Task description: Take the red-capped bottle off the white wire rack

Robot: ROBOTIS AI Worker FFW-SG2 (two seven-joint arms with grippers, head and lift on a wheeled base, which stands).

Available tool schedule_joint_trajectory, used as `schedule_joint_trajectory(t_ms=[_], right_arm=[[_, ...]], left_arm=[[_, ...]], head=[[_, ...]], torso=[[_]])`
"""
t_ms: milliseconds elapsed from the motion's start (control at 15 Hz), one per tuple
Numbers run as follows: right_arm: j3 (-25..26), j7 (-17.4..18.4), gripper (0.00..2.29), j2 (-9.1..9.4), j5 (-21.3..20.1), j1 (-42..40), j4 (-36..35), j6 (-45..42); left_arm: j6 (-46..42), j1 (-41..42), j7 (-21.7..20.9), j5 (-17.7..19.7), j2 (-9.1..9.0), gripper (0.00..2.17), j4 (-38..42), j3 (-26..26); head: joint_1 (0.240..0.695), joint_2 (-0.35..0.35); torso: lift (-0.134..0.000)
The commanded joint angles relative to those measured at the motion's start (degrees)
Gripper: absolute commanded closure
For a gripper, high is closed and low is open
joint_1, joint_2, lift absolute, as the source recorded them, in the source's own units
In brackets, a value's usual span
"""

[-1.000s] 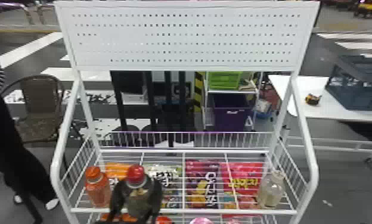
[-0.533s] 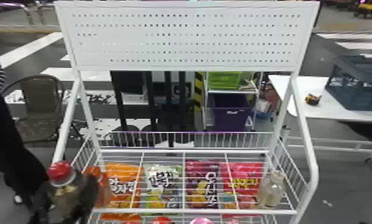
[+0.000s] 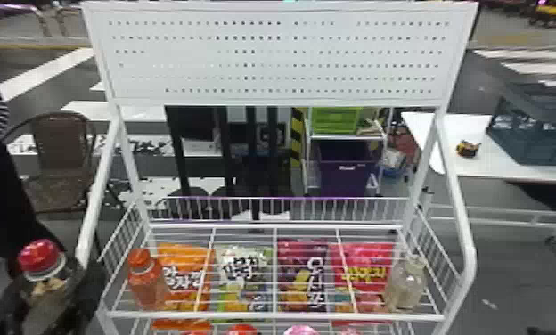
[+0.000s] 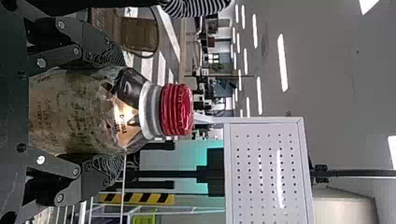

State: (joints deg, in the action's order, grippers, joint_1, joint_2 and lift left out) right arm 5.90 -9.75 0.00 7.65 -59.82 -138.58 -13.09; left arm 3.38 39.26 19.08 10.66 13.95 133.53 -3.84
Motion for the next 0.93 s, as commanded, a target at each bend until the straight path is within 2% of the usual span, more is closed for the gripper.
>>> schedule_joint_trajectory(t_ms=[0,867], right_arm=[[-0.1,0.0,1.21,0.05,0.1,0.1,0.2,0.0],[-0.3,-0.1,1.22,0.05,0.3,-1.2,-0.4,-0.8]], left_arm=[[0.1,-0.2,0.0,0.0,-0.32,1.79,0.1,0.1],[0.5,0.3,-0.5,-0.1,-0.94,1.79,0.6,0.4]], head=[[0.499,0.000],[0.499,0.000]], torso=[[0.000],[0.000]])
